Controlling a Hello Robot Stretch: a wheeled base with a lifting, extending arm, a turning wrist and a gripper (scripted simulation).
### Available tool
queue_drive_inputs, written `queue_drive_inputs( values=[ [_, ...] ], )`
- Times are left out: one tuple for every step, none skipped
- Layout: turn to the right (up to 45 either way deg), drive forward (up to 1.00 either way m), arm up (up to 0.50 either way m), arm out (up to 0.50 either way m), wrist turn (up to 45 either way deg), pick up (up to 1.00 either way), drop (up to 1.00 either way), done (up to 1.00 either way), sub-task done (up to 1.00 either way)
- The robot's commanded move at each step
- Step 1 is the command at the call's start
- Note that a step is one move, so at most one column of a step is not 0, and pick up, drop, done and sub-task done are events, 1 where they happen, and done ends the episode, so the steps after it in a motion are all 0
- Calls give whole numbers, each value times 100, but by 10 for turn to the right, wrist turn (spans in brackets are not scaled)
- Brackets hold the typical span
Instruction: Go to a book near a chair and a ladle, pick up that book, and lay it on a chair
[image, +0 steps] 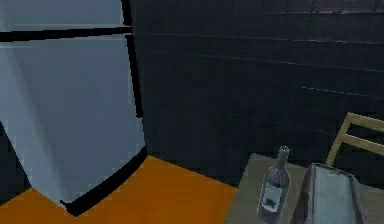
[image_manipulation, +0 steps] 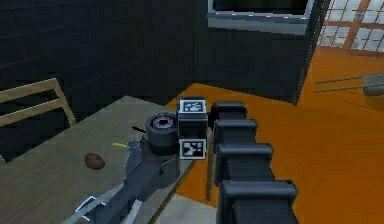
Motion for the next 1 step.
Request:
queue_drive_inputs(
  values=[
    [0,0,0,0,450,0,0,0,0]
  ],
)
